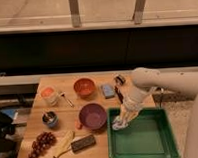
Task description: Place towel in tray
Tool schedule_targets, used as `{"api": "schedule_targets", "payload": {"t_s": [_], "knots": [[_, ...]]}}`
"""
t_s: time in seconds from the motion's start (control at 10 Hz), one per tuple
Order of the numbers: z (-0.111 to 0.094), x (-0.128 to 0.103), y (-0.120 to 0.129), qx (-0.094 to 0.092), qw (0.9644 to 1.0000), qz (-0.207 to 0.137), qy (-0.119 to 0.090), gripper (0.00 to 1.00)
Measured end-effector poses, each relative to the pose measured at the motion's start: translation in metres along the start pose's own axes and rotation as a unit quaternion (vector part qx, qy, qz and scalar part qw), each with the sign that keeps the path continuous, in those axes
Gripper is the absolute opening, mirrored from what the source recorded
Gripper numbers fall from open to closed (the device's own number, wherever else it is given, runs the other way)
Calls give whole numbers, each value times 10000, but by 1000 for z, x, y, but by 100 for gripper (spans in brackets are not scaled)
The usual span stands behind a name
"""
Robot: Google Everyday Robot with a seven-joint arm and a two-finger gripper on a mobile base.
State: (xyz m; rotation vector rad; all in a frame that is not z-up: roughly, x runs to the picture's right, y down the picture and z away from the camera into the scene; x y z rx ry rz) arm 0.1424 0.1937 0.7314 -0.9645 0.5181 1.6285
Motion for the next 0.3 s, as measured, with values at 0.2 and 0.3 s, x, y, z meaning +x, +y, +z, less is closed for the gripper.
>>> {"api": "schedule_targets", "payload": {"t_s": [0.2, 0.3], "knots": [[-6, 2, -2, -69, 9996, 68, -279, 77], [-6, 2, 0, -70, 9996, 52, -279, 77]]}}
